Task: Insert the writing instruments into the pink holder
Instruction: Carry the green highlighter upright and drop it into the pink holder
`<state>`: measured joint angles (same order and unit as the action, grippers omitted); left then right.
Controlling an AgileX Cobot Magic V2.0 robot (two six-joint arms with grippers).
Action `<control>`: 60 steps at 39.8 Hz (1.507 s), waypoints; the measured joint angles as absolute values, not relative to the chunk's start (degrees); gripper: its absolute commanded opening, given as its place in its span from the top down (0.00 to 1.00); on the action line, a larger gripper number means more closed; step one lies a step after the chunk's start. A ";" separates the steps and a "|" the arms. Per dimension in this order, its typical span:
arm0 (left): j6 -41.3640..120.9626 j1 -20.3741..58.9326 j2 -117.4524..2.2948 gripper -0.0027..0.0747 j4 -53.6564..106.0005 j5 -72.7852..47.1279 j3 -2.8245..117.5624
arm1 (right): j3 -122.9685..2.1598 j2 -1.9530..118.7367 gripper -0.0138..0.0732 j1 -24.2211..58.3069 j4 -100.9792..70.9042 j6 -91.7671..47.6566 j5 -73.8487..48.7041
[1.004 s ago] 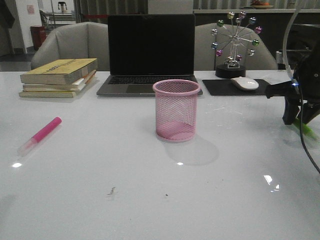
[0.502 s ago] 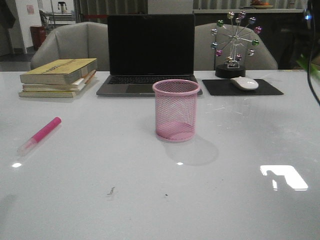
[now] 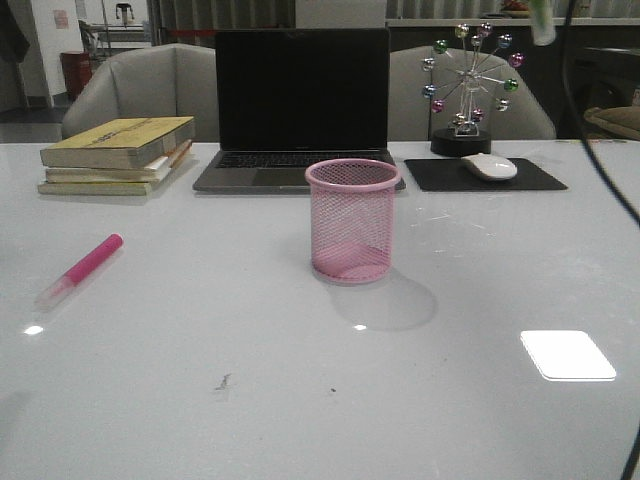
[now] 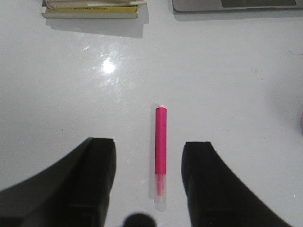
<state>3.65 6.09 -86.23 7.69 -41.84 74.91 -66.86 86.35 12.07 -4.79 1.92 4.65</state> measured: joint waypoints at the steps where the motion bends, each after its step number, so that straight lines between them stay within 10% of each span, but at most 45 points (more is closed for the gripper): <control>1: 3.65 6.09 -86.23 0.45 7.69 -42.08 74.91 | -65.73 86.65 0.81 12.76 -4.93 1.92 6.65; 31: 3.65 6.09 -86.23 0.45 7.69 -42.67 74.95 | -63.09 105.97 0.81 25.86 -2.80 1.92 32.39; 44: 3.65 6.09 -86.23 0.45 7.69 -42.67 74.95 | -63.09 107.85 0.33 25.86 -2.80 1.92 26.51; 60: 3.65 6.09 -86.23 0.45 7.69 -42.67 74.95 | -63.09 99.87 0.31 25.31 -2.56 1.57 20.30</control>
<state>3.65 6.09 -86.23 7.69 -42.67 74.95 -63.09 99.87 25.31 -2.56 1.57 20.30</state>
